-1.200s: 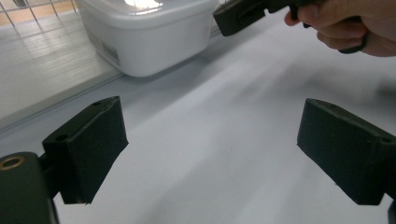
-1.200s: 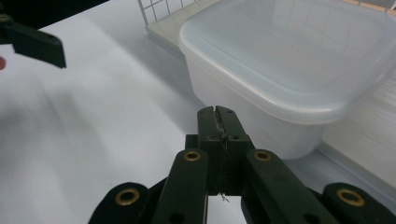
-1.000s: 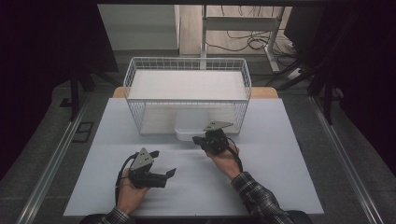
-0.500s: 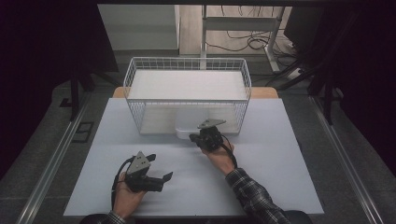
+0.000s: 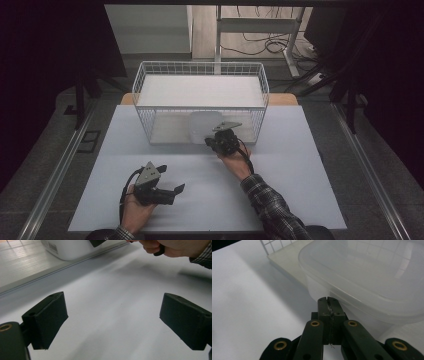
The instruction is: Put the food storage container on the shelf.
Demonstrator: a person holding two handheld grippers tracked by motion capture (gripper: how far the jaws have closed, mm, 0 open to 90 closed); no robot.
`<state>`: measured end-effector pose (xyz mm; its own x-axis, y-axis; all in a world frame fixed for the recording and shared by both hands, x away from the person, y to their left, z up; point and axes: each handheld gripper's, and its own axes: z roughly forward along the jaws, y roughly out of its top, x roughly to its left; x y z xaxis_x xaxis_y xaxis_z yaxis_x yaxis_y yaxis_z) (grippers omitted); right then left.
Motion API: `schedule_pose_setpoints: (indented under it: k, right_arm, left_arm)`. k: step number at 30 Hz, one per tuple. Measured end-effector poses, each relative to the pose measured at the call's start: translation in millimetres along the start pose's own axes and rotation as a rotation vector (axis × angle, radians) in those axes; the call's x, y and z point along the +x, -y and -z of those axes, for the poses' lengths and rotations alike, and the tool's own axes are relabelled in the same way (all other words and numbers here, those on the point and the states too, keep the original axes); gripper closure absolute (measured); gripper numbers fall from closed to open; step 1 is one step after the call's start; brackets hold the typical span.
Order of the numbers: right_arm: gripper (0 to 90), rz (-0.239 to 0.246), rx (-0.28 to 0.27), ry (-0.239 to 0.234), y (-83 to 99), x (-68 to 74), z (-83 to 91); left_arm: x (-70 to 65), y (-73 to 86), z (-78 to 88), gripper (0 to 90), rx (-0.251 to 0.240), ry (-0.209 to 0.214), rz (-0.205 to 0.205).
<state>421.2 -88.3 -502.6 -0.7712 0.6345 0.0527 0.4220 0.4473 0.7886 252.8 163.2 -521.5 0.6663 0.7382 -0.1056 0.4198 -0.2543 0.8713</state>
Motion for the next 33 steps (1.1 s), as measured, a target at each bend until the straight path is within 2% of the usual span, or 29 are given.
schedule_pose_setpoints:
  k: [5, 14, 25, 33]
  right_arm:
    - [88.7, -0.007, 0.005, 0.024, -3.8, -7.3, -4.1]
    - [88.7, -0.013, 0.005, 0.039, -8.9, -12.2, -9.5]
    - [88.7, 0.021, 0.005, 0.041, -19.5, -2.0, -24.6]
    - [86.7, 0.023, 0.006, 0.032, -18.4, 0.1, -22.4]
  left_arm:
    - [1.6, 0.4, -0.1, 6.8, -0.005, 0.015, 0.012]
    - [1.9, 0.6, -0.6, 6.8, -0.005, 0.019, 0.015]
    - [1.4, 0.6, -1.0, 6.9, -0.003, 0.021, 0.012]
    - [1.8, 0.4, -0.3, 6.9, -0.003, 0.022, 0.017]
